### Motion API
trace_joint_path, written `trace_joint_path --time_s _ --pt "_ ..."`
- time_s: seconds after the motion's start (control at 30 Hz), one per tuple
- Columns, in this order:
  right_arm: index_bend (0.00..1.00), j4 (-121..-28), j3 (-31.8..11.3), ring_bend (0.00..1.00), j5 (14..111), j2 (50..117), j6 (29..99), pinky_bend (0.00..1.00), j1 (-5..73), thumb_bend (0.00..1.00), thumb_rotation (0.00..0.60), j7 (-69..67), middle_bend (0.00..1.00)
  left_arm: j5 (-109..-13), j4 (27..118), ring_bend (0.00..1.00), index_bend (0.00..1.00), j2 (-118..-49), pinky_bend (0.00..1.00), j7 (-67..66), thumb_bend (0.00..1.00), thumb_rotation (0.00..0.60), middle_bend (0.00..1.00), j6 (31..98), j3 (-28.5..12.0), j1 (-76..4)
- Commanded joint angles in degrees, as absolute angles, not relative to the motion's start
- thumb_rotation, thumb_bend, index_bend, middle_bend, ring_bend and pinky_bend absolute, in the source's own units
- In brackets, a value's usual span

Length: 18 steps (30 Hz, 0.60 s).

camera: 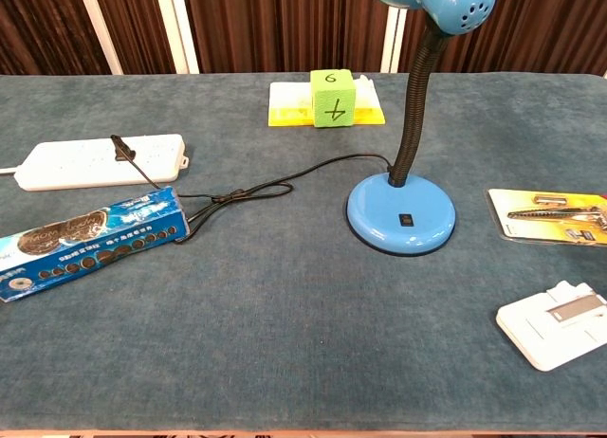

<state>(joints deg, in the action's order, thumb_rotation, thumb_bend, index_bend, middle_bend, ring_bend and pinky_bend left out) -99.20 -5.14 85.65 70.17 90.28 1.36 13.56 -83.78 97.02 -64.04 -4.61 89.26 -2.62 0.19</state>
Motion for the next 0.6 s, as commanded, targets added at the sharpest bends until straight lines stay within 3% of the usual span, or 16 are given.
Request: trace_joint_path --time_s 0.03,0.33,0.43,0.6 --pt "0.0 -99.22 -5.16 0.04 85.56 70.15 90.23 0.0 1.36 0.31 0.6 13.41 0.03 -83.7 97.03 0.0 0.16 -64.05 0.0 -4.65 0.42 0.6 0.0 89.22 -2.64 0.18" --pt "0.0 -100.67 -3.86 0.08 86.91 68.37 88.31 0.01 1.85 0.31 0.6 11.85 0.03 -83.35 97.24 0.0 0.16 -64.09 0.0 -4.78 0.42 0.6 0.0 89.17 -2.75 0.19" --pt "0.0 -101.53 -2.54 0.18 87.97 67.12 86.13 0.08 2.5 0.31 0.6 12.03 0.06 -83.36 97.3 0.0 0.16 -64.14 0.0 -4.94 0.42 0.6 0.0 89.02 -2.69 0.15" --pt "0.0 -105.87 -2.49 0.37 85.99 63.4 78.21 0.23 6.24 0.43 0.6 12.04 0.25 -83.43 97.4 0.0 0.16 -64.36 0.0 -5.34 0.42 0.6 0.0 88.8 -2.58 0.04"
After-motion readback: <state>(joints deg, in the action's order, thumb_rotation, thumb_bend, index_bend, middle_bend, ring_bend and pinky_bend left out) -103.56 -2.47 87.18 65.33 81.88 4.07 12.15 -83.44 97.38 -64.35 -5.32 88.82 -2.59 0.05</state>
